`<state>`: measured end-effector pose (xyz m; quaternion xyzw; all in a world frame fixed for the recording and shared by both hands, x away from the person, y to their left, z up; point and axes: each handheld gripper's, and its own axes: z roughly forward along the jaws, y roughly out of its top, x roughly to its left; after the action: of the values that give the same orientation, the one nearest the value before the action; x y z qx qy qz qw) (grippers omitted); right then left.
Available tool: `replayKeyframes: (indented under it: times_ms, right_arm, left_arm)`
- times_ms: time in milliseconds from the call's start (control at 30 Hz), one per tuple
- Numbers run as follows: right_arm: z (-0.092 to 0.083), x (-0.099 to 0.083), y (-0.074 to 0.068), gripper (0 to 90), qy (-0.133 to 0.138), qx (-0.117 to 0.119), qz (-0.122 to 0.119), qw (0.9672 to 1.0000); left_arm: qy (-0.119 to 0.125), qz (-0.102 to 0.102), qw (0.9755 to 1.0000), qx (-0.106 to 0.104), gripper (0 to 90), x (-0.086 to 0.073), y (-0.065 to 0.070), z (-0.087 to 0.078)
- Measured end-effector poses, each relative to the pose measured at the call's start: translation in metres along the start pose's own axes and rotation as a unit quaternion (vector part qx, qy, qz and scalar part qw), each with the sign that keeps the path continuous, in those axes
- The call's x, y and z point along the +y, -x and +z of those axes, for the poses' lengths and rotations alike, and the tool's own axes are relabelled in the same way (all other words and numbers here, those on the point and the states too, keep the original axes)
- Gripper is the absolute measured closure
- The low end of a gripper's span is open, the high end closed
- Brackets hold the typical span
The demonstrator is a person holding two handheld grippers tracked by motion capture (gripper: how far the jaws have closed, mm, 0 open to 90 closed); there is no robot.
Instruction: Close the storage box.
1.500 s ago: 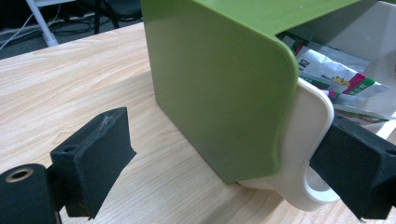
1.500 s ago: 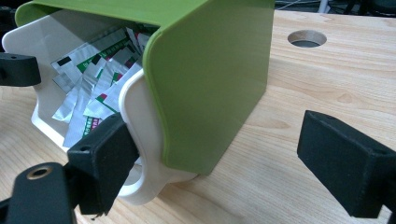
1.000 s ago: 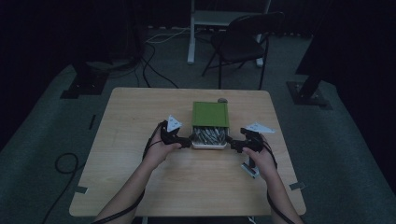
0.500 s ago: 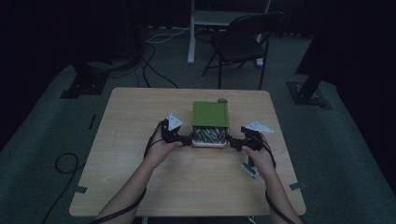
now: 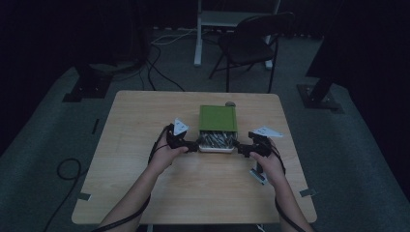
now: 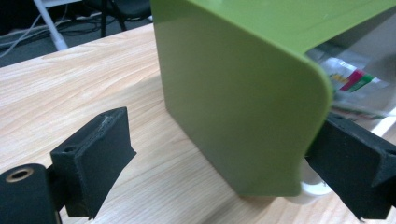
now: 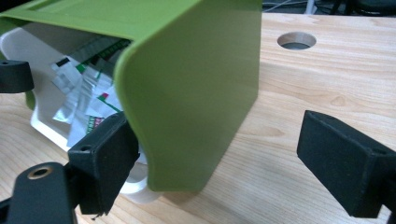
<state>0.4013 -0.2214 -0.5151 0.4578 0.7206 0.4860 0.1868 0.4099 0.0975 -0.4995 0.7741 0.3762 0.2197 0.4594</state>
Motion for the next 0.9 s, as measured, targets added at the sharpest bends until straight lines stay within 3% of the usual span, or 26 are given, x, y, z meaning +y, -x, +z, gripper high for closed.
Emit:
replayKeyframes:
  times_ms: [233,367,600,900]
  right_arm:
    - [-0.003,0.002,-0.006,12.7,0.009,0.017,-0.004,0.9998]
    - [-0.006,0.002,-0.006,12.7,0.015,0.020,-0.005,0.9997]
    - [-0.008,0.000,-0.006,12.7,0.010,0.016,-0.013,0.9997]
    - [-0.012,-0.003,-0.006,12.7,0.006,0.011,-0.022,0.9997]
  left_arm:
    - [0.007,0.004,1.0000,-0.004,9.0,0.000,0.002,-0.010]
    - [0.006,-0.008,0.9999,0.008,9.0,-0.004,-0.001,-0.014]
    - [-0.001,-0.009,0.9997,0.022,9.0,-0.009,-0.005,-0.021]
    - [0.006,-0.022,0.9995,0.020,9.0,-0.013,-0.007,-0.033]
